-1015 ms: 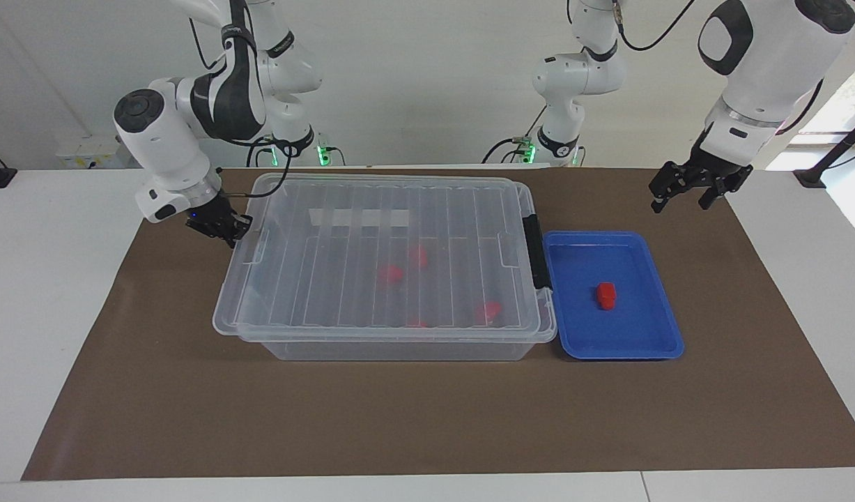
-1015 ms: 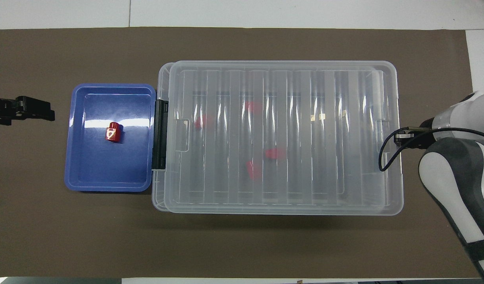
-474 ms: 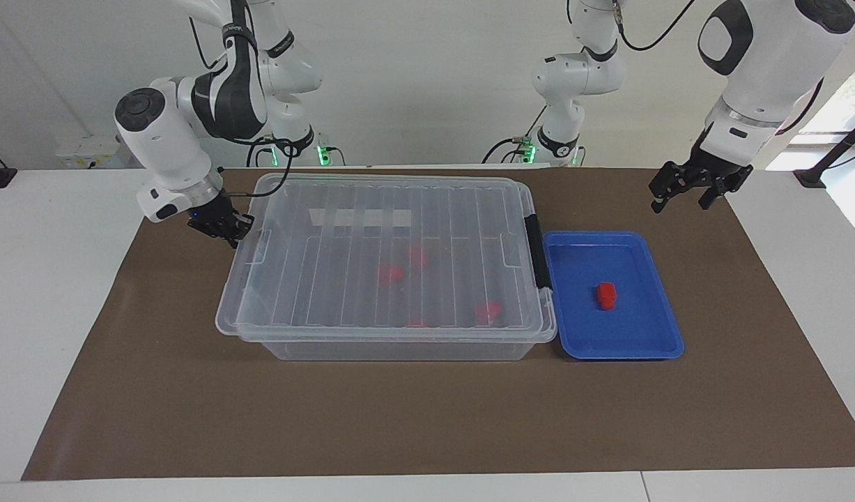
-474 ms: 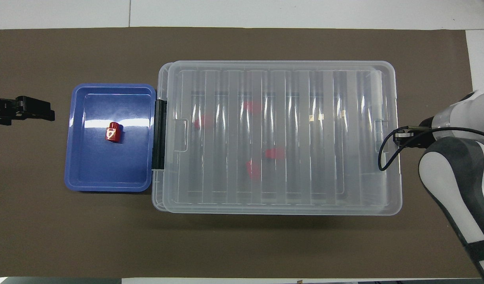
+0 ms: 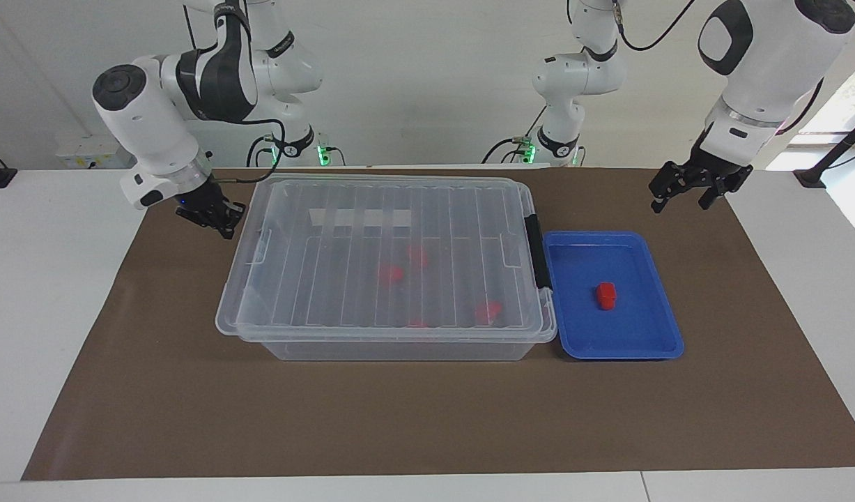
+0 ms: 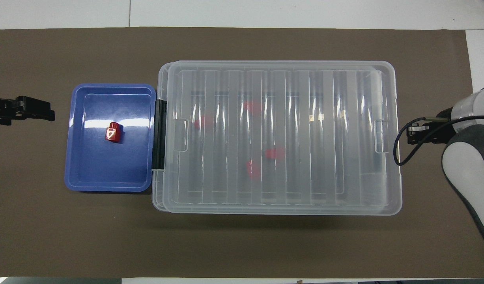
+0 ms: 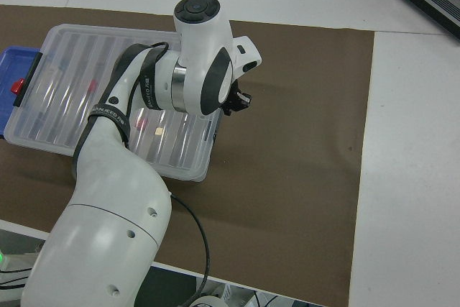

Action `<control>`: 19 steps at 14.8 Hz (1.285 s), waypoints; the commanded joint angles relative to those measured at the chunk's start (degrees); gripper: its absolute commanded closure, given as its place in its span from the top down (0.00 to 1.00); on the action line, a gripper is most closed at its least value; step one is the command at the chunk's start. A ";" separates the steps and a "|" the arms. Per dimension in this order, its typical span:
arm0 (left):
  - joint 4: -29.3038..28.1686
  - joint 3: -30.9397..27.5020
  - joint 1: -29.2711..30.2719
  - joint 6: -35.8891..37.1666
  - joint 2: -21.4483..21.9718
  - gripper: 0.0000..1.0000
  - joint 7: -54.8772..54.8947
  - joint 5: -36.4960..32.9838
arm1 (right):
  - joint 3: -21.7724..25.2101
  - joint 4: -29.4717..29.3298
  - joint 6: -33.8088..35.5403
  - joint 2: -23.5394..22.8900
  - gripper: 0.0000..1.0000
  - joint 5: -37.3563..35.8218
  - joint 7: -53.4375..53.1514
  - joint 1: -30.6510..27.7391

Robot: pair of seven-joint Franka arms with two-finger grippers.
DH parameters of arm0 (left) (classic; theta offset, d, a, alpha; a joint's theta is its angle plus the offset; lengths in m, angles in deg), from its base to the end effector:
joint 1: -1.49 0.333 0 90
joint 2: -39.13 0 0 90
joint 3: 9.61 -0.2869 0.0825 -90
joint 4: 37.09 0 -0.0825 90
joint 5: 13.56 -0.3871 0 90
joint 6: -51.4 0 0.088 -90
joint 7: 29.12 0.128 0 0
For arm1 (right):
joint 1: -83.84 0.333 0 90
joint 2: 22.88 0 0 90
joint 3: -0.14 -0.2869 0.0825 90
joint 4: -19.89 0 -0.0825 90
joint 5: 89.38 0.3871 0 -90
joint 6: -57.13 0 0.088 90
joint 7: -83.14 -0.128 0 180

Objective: Place red block in blue tray from box

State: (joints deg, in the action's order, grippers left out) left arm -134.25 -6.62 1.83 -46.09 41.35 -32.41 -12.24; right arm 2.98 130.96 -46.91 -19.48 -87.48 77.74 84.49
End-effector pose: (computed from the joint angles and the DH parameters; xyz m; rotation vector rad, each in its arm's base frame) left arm 0.5570 -0.0289 0.5478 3.1176 0.0213 0.0675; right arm 0.5387 -0.0175 0.4521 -3.0992 0.2194 0.1001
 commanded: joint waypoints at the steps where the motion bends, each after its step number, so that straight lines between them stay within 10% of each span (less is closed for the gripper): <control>1: -1.36 0.44 0.63 0.19 1.47 1.00 0.39 -0.27 | -0.03 -6.81 6.99 -0.24 0.00 0.12 -0.40 -0.65; 3: -1.45 0.44 0.63 0.19 1.47 1.00 0.39 -0.27 | 0.32 -10.86 11.91 -0.24 0.00 0.03 -0.49 -1.26; 4: -1.36 0.44 0.63 0.19 1.47 1.00 0.39 -0.27 | 0.41 -12.09 13.76 -0.24 0.15 0.03 -0.31 -1.88; 5: -1.36 0.44 0.63 0.19 1.47 1.00 0.39 -0.27 | 0.41 -12.11 14.65 -0.07 0.77 0.03 -0.31 -2.14; 6: -1.36 0.44 0.63 0.19 1.47 1.00 0.39 -0.27 | 0.59 -11.93 14.92 0.11 1.00 0.12 -0.23 -2.32; 19: -1.36 0.44 0.63 0.19 1.47 1.00 0.39 -0.27 | -0.73 -16.50 18.96 -2.61 1.00 -0.15 -0.05 -3.29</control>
State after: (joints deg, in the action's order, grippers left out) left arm -134.25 -6.62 1.83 -46.09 41.35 -32.41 -12.24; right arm 3.23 116.82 -30.87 -20.91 -87.50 77.73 81.99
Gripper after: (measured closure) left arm 0.000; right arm 0.000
